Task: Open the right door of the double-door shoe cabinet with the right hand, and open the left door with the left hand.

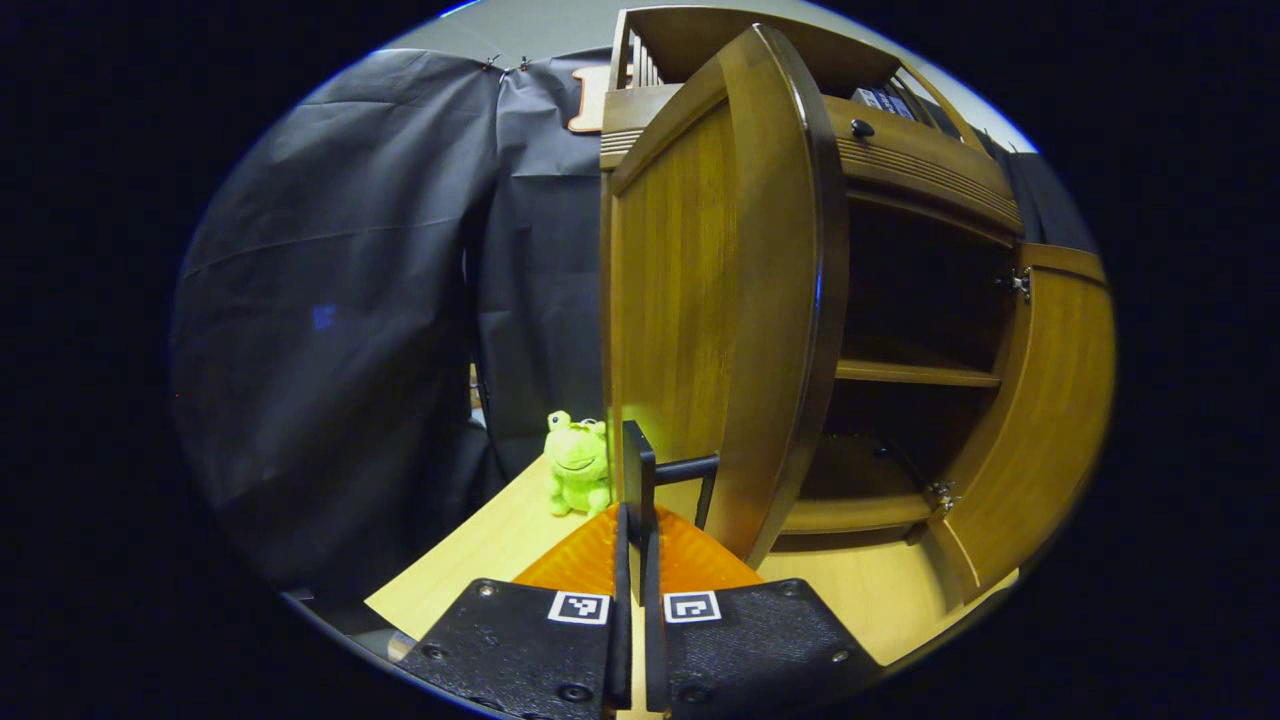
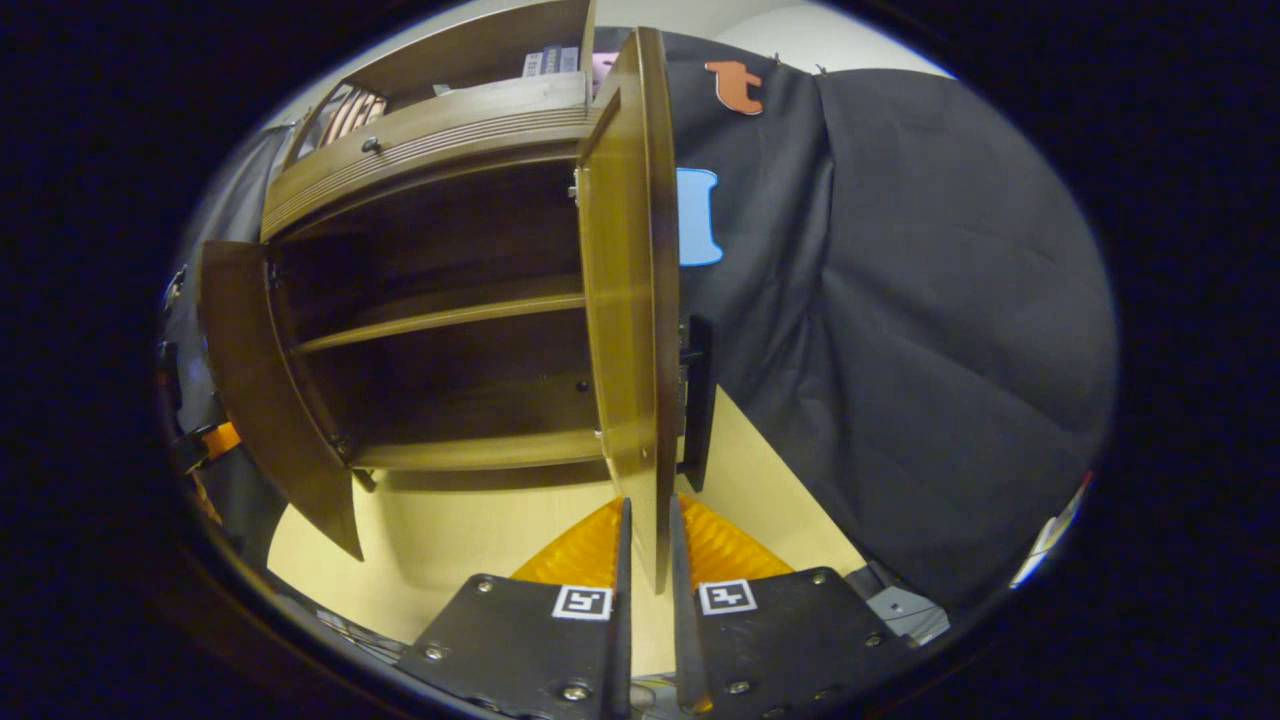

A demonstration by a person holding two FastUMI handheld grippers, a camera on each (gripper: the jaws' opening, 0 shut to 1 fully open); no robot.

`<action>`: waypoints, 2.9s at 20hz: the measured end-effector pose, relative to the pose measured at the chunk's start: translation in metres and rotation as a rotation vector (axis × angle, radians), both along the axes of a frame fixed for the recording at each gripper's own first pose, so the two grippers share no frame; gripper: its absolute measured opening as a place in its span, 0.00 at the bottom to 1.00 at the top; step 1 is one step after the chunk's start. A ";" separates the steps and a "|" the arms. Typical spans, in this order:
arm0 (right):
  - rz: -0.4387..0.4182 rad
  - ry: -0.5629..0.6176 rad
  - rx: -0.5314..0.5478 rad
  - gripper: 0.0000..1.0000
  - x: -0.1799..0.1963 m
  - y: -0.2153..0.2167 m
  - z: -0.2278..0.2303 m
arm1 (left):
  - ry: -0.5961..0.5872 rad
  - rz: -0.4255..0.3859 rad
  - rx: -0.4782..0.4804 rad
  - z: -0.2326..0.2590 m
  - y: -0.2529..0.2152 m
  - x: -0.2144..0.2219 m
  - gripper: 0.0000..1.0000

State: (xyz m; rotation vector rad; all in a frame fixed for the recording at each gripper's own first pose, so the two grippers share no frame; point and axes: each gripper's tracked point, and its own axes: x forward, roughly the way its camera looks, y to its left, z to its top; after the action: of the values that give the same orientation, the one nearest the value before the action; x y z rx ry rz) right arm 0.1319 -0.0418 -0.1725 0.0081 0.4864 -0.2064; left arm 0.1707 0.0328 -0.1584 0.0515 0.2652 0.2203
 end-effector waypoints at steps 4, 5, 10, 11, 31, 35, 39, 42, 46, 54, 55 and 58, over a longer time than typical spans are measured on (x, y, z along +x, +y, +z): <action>0.024 0.010 0.003 0.17 0.005 0.011 -0.005 | -0.009 0.009 0.010 0.003 0.019 -0.007 0.04; 0.031 0.012 0.002 0.17 0.007 0.014 -0.006 | -0.010 0.005 0.019 0.004 0.024 -0.007 0.00; 0.060 0.009 0.006 0.18 0.018 0.029 -0.005 | -0.009 -0.031 -0.008 0.004 0.045 -0.011 0.00; 0.065 0.009 0.006 0.18 0.020 0.031 -0.005 | -0.009 -0.041 -0.019 0.006 0.049 -0.013 0.03; 0.146 0.026 -0.006 0.17 0.041 0.064 -0.009 | -0.020 -0.003 -0.120 0.022 0.122 -0.040 0.02; 0.149 -0.002 -0.011 0.17 0.050 0.067 0.007 | -0.082 0.065 -0.159 0.041 0.140 -0.056 0.01; 0.170 -0.048 -0.020 0.17 0.057 0.077 0.029 | -0.149 0.129 -0.119 0.076 0.153 -0.074 0.00; 0.191 -0.075 -0.010 0.17 0.058 0.086 0.041 | -0.212 0.167 -0.051 0.120 0.157 -0.086 0.01; 0.207 -0.155 -0.001 0.17 0.064 0.094 0.079 | -0.324 0.190 0.028 0.183 0.146 -0.096 0.01; 0.261 -0.291 -0.028 0.17 0.074 0.118 0.149 | -0.435 0.097 0.044 0.254 0.089 -0.083 0.01; 0.260 -0.299 -0.030 0.17 0.074 0.119 0.153 | -0.442 0.083 0.053 0.258 0.081 -0.081 0.00; 0.267 -0.318 -0.019 0.17 0.072 0.127 0.163 | -0.448 0.005 0.095 0.266 0.042 -0.068 0.03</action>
State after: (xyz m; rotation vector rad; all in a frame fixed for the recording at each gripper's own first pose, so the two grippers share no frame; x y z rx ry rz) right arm 0.2034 0.0856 -0.0100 -0.0414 0.1647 0.0528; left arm 0.1025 0.0746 0.1077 0.0941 -0.1915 0.2436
